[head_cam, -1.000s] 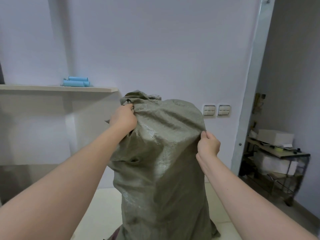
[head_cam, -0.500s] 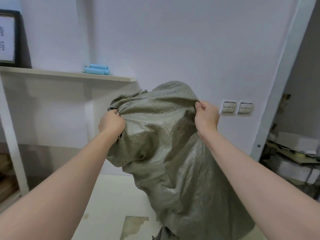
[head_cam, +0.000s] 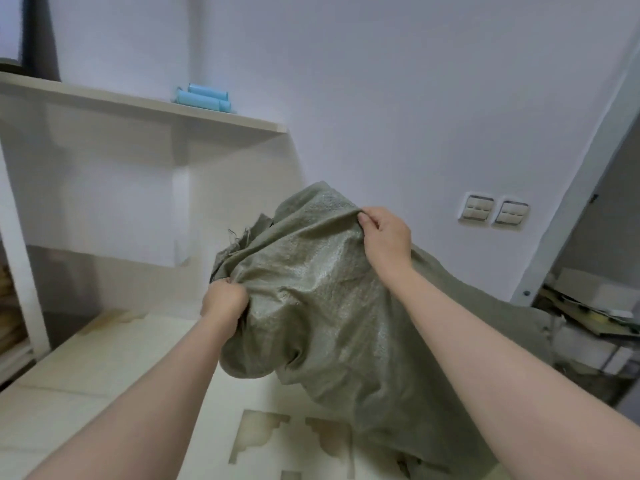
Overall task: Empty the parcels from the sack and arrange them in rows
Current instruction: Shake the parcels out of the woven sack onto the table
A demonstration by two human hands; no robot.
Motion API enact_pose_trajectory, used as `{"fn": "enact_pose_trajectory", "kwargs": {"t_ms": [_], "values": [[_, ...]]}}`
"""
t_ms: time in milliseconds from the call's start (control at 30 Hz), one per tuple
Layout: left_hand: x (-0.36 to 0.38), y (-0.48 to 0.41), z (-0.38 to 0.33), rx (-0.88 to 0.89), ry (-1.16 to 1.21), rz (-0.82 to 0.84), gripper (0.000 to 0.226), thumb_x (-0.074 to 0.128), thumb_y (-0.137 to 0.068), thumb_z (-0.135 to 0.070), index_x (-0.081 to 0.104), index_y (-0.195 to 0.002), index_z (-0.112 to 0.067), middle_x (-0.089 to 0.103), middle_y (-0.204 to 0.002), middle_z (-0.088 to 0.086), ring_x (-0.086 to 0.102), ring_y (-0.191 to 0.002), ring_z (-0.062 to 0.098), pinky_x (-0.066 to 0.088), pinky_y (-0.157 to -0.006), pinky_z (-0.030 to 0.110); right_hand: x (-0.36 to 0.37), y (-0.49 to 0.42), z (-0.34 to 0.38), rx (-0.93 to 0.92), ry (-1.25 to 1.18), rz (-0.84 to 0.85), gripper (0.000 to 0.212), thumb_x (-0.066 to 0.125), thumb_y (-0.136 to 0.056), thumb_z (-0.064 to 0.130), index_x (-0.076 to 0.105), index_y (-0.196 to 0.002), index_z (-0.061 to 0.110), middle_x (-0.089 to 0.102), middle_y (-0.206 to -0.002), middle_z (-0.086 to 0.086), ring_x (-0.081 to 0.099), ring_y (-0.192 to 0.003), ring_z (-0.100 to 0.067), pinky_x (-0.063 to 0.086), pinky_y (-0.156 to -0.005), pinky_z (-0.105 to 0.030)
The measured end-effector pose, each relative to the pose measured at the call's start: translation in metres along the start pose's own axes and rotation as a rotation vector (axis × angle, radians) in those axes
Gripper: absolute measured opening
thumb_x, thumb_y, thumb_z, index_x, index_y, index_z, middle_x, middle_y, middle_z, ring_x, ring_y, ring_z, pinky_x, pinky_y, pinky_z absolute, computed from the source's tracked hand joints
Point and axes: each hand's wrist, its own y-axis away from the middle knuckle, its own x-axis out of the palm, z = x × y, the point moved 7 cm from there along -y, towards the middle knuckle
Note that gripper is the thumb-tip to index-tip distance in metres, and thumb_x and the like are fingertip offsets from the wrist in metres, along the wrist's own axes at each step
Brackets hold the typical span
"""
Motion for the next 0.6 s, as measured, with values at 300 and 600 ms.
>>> {"fn": "enact_pose_trajectory", "kwargs": {"t_ms": [300, 600], "values": [[0.031, -0.003, 0.099, -0.324, 0.026, 0.144, 0.119, 0.041, -0.065, -0.094, 0.049, -0.139, -0.001, 0.047, -0.144, 0.016, 0.050, -0.124, 0.039, 0.048, -0.092, 0.047, 0.076, 0.039, -0.045, 0.008, 0.085, 0.292, 0.023, 0.054, -0.098, 0.018, 0.076, -0.104, 0.016, 0.074, -0.107, -0.002, 0.064, -0.103, -0.020, 0.045, -0.087, -0.029], [0.036, -0.022, 0.126, -0.329, -0.057, 0.155, 0.128, 0.043, -0.060, -0.096, 0.038, -0.147, -0.003, 0.034, -0.153, 0.017, 0.043, -0.131, 0.040, 0.044, -0.102, 0.048, 0.107, 0.057, -0.057, 0.077, 0.171, 0.363, 0.028, 0.050, -0.100, 0.025, 0.069, -0.119, 0.017, 0.071, -0.117, -0.001, 0.061, -0.112, -0.021, 0.044, -0.095, -0.028]]}}
